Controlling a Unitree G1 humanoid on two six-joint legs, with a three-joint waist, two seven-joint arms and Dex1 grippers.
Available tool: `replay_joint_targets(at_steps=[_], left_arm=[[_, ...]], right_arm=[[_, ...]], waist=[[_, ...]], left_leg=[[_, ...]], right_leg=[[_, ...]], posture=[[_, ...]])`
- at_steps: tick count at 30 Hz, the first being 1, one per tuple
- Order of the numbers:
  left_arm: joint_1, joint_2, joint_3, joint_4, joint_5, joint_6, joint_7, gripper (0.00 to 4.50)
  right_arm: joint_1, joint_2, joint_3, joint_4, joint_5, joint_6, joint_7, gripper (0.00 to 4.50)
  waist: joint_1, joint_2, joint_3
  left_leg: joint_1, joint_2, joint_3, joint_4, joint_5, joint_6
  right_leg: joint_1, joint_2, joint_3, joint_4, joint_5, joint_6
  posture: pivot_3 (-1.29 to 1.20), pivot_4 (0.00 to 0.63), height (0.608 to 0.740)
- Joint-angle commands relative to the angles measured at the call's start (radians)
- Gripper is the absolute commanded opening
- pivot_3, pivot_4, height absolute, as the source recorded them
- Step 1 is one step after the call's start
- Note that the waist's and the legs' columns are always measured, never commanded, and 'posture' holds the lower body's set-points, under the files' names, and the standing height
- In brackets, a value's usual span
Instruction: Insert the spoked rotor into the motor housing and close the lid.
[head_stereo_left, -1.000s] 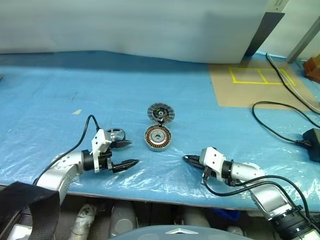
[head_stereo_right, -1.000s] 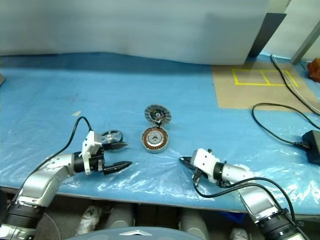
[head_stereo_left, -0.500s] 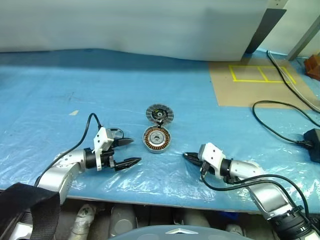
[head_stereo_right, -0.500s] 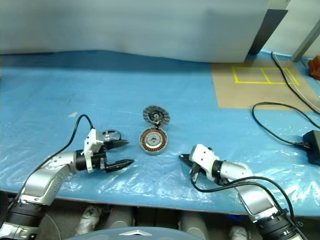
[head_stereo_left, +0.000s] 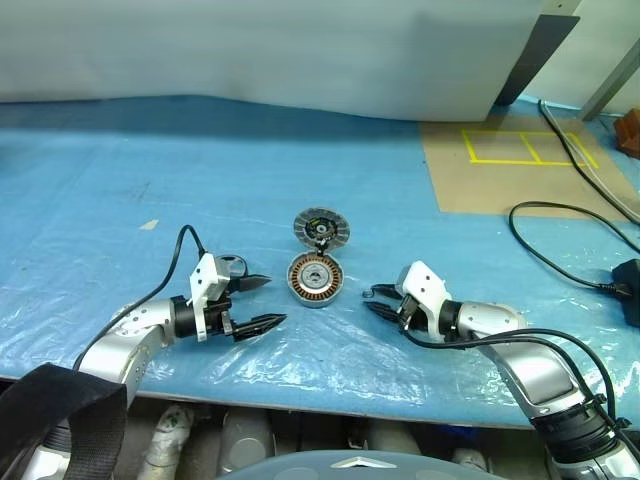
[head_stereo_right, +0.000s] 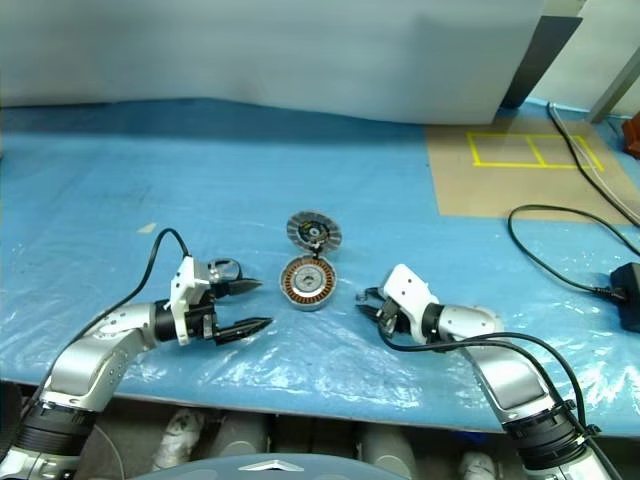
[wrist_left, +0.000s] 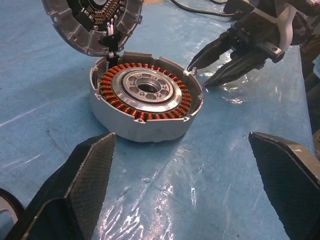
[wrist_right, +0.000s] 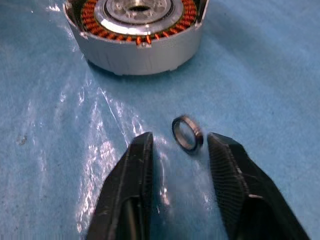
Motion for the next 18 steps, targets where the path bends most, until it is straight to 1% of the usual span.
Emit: replay_joint_targets(at_steps=[1,10,13,18], left_arm=[[-0.008,0.003,0.005,-0.017,-0.006,-0.007,-0.005,4.5],[-0.03,-0.008,-0.01,-0.016,0.0,0.003,0.007,4.5],[-0.03,-0.004,-0.01,-0.029,-0.006,0.011,0.011,4.5],[-0.039,0.005,-0.002,-0.062,-0.022,0.049,0.02,4.5]], right_arm=[[-0.016,0.0,-0.027,-0.082,0.027,0.038,0.001,2.04],[-0.05,0.043,-0.053,-0.099,0.009,0.048,-0.065,2.04],[-0.037,0.032,-0.011,-0.092,-0.036,0.018,-0.067,2.04],[-0.005,0.046,0.004,-0.057,-0.036,0.006,-0.058,2.04]], waist=[[0.0,0.0,0.0],[0.0,0.0,0.0],[-0.001,0.0,0.0],[0.0,0.0,0.0]], left_leg=[[0.0,0.0,0.0,0.0,0.0,0.0],[0.0,0.0,0.0,0.0,0.0,0.0],[0.001,0.0,0.0,0.0,0.0,0.0],[0.0,0.0,0.0,0.0,0.0,0.0]], right_leg=[[0.0,0.0,0.0,0.0,0.0,0.0],[0.0,0.0,0.0,0.001,0.0,0.0],[0.0,0.0,0.0,0.001,0.0,0.0],[0.0,0.0,0.0,0.0,0.0,0.0]], posture=[[0.0,0.15,0.74],[0.0,0.15,0.74],[0.0,0.15,0.74],[0.0,0.15,0.74]])
